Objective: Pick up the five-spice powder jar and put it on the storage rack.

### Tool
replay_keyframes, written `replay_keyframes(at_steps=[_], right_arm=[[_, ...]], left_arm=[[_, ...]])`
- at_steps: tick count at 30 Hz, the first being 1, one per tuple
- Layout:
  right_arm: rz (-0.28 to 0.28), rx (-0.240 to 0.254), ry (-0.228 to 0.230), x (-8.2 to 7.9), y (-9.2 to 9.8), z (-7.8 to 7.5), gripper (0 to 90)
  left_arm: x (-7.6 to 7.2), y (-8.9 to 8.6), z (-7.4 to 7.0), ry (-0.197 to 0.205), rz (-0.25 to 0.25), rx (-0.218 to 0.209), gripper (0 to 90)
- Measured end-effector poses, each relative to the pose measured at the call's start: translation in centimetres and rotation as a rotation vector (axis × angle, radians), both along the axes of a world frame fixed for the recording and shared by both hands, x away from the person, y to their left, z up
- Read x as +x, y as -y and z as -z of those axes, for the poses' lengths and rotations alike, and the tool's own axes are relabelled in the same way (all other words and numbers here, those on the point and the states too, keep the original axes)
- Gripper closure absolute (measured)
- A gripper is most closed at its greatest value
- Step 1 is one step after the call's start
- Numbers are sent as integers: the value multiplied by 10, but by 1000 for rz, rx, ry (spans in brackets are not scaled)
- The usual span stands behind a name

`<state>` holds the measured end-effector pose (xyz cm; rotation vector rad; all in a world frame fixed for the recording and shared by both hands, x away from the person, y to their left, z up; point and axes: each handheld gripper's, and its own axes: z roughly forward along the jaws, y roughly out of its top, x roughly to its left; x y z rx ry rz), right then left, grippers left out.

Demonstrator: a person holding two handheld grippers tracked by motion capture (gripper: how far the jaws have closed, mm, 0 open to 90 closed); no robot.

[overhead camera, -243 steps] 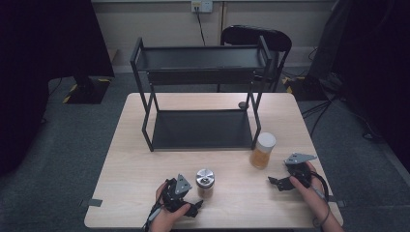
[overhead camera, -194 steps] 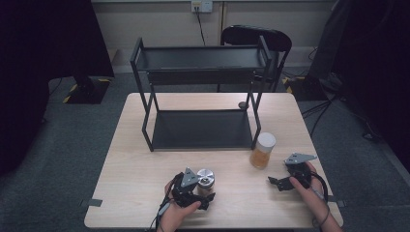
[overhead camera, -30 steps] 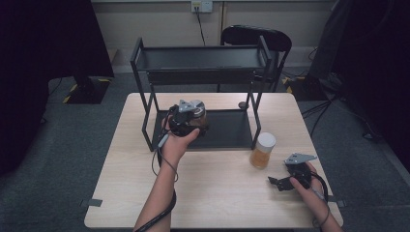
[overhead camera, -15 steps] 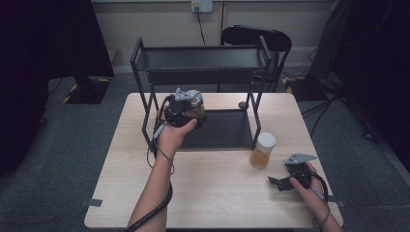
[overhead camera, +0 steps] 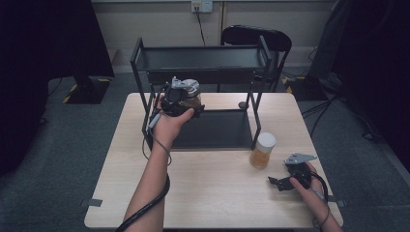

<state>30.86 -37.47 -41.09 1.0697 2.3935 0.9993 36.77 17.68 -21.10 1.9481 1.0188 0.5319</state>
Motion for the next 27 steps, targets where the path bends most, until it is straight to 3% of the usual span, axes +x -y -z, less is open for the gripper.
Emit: replay_keyframes(at_steps=[27], right_arm=[[-1,-1,0,0,0,0,0]], left_arm=[[9,-1,-60,-11,12,-5,312]])
